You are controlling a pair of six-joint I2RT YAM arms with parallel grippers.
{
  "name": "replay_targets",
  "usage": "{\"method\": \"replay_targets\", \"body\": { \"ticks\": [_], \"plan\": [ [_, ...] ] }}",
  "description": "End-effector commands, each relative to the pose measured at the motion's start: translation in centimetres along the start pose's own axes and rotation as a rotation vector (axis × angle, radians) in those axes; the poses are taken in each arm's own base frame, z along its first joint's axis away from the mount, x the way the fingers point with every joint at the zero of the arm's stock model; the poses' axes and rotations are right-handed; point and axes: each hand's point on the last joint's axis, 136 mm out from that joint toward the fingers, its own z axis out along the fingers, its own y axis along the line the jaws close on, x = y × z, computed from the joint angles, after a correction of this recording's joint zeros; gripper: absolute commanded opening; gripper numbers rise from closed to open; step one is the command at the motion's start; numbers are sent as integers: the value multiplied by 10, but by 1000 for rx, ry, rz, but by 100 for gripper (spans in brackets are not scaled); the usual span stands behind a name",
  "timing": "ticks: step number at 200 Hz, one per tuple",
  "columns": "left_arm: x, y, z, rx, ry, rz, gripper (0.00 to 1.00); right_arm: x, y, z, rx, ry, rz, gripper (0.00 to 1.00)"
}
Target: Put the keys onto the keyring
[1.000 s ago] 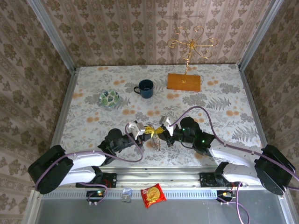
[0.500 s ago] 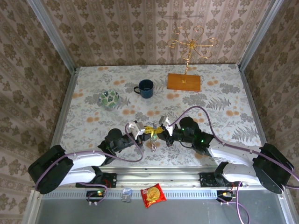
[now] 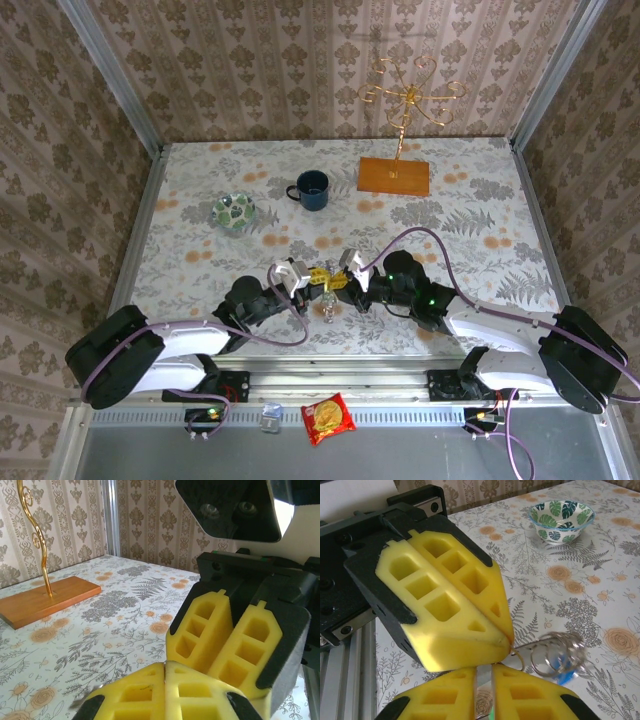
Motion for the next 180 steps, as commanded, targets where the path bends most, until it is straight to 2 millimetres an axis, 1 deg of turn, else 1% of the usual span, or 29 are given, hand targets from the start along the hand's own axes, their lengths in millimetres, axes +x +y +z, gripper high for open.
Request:
{"method": "replay_targets", "body": {
  "ticks": [1, 18, 35, 62, 76, 105, 123, 147, 180],
  "plan": [
    [-32, -5, 4, 17, -113, 26, 0, -19, 13, -4, -59, -45, -33, 19],
    [-34, -5, 3, 18, -121, 28, 0, -16, 15, -6, -64, -28, -40, 23],
    [-34, -5, 3, 20, -121, 29, 0, -15, 11, -10, -45, -28, -40, 23],
    [-31, -6, 0, 24, -122, 25, 0, -18, -11, -22, 44, -71, 4, 22],
    [-32, -8, 0, 34, -127, 21, 0, -17, -19, -24, 64, -85, 29, 25],
    [-33, -12, 0, 57, -131, 14, 0, -20, -16, -20, 15, -108, 59, 29],
    [-34, -13, 0, 65, -132, 13, 0, -26, -14, -16, -16, -135, 75, 29],
    [-35, -15, 1, 81, -135, 12, 0, -29, -12, -12, -43, -144, 82, 29],
    [-37, -18, 0, 101, -140, 0, 0, -31, -14, -9, -60, -165, 87, 24]
  ]
}}
